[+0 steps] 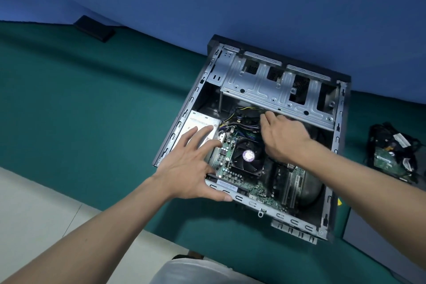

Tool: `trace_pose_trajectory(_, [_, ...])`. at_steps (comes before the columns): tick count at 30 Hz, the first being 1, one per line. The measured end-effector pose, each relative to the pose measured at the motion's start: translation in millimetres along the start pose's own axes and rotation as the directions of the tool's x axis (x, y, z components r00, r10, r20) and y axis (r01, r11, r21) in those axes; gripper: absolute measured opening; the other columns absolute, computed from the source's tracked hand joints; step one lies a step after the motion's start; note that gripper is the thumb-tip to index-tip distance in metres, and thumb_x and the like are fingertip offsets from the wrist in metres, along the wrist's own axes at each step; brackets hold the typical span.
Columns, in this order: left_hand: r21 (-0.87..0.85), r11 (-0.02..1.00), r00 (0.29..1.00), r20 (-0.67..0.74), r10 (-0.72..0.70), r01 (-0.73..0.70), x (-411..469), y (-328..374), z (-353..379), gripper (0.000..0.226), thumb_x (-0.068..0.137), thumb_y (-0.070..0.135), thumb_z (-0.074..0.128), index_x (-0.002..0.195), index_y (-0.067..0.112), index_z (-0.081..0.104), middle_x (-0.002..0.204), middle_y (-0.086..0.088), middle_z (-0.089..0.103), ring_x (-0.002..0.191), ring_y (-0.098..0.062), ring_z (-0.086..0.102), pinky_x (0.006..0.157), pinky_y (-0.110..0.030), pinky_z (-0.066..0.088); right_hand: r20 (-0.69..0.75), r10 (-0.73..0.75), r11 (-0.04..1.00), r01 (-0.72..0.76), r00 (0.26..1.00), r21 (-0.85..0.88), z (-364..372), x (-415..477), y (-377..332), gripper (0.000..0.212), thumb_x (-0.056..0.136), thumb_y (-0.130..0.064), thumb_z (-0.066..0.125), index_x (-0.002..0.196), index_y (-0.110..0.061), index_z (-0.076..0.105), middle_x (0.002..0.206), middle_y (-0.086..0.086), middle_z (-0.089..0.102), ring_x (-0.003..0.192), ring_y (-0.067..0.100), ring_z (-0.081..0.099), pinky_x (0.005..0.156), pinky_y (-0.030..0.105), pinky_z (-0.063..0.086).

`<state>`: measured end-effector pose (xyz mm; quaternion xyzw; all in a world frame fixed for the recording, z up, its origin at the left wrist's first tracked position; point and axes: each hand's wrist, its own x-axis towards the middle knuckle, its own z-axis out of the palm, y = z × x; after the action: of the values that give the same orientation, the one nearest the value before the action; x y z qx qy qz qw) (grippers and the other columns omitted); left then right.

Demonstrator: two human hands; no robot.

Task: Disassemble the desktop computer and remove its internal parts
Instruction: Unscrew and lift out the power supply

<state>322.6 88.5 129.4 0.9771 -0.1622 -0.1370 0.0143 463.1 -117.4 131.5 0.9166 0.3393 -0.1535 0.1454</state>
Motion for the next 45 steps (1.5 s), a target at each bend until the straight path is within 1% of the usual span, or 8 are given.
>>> trace_pose_trajectory(6, [-0.020,1.000,1.000,0.013,-0.002,0.002,-1,1,2,0.103,0.060,0.102,0.004,0.108,0.041,0.072,0.154,0.007,0.025,0.146,-0.022,-0.014,0.117,-0.047,-0.012,0.307,0.230,0.837,-0.348,0.924,0.421,21,10,4,0.042,0.090,-0.011,0.045,0.131,0.001,0.044,0.136,0.022,0.047,0.122,0.037,0.047,0.098,0.040,0.041])
trace_pose_trajectory(11, [0.019,0.999,0.999,0.009,0.051,-0.051,-2,-1,5,0.105,0.064,0.100,0.003,0.129,0.038,0.059,0.158,0.003,0.022,0.145,-0.028,-0.020,0.115,-0.054,-0.015,0.177,0.291,0.742,-0.338,0.940,0.579,27,-32,-16,0.050,0.091,-0.008,0.049,0.141,-0.004,0.041,0.151,0.015,0.034,0.137,0.033,0.033,0.113,0.039,0.026])
trace_pose_trajectory(16, [0.114,0.982,0.988,0.062,0.145,-0.151,-4,-2,6,0.099,0.069,0.095,0.018,0.123,0.027,0.064,0.161,0.004,0.017,0.142,-0.039,-0.028,0.112,-0.061,-0.014,0.072,0.320,0.687,-0.284,0.945,0.669,38,-83,-62,0.031,0.098,-0.030,0.048,0.120,-0.011,0.061,0.126,0.006,0.057,0.118,0.026,0.051,0.104,0.038,0.038])
trace_pose_trajectory(19, [0.061,0.991,0.991,0.069,0.115,-0.119,-5,1,6,0.084,0.073,0.090,0.031,0.123,0.031,0.064,0.159,0.010,0.019,0.143,-0.035,-0.029,0.113,-0.059,-0.015,0.091,0.387,0.627,-0.334,0.918,0.703,39,-93,-67,0.029,0.099,-0.033,0.046,0.109,-0.013,0.065,0.098,0.004,0.063,0.087,0.017,0.058,0.078,0.030,0.046])
trace_pose_trajectory(28, [0.021,1.000,0.994,0.105,0.014,-0.017,-21,30,9,0.079,0.076,0.082,0.041,0.129,0.026,0.058,0.160,0.009,0.021,0.140,-0.034,-0.035,0.112,-0.059,-0.019,0.110,0.355,0.635,-0.326,0.928,0.701,45,-114,-61,0.027,0.099,-0.031,0.042,0.104,-0.017,0.064,0.069,-0.004,0.061,0.055,0.009,0.058,0.047,0.023,0.037])
trace_pose_trajectory(35, [0.067,0.997,0.999,0.031,0.042,-0.044,-34,36,16,0.069,0.082,0.058,0.061,0.136,0.017,0.044,0.163,0.001,0.002,0.143,-0.034,-0.028,0.118,-0.054,-0.010,-0.055,0.379,0.744,-0.269,0.924,0.612,44,-131,-70,0.028,0.101,-0.029,0.036,0.100,-0.018,0.062,0.082,0.000,0.062,0.075,0.020,0.059,0.053,0.026,0.034])
trace_pose_trajectory(40, [0.087,0.996,0.988,-0.153,0.003,0.010,-64,17,34,0.094,0.093,0.039,0.059,0.154,0.019,-0.009,0.163,0.001,-0.008,0.148,-0.018,-0.015,0.121,-0.036,-0.006,-0.247,0.318,0.790,-0.112,0.915,0.603,29,-129,-98,0.033,0.102,-0.036,0.035,0.104,-0.014,0.059,0.092,0.002,0.064,0.083,0.021,0.061,0.065,0.033,0.049])
trace_pose_trajectory(45, [0.113,0.992,0.962,-0.273,-0.021,0.054,-91,-16,40,0.083,0.088,0.021,0.069,0.154,0.012,0.019,0.160,-0.003,0.018,0.149,-0.022,0.011,0.119,-0.041,0.012,-0.347,0.190,0.865,0.011,0.918,0.501,21,-114,-165,0.055,0.097,-0.054,0.035,0.138,-0.017,0.037,0.126,0.005,0.059,0.109,0.025,0.052,0.091,0.043,0.044])
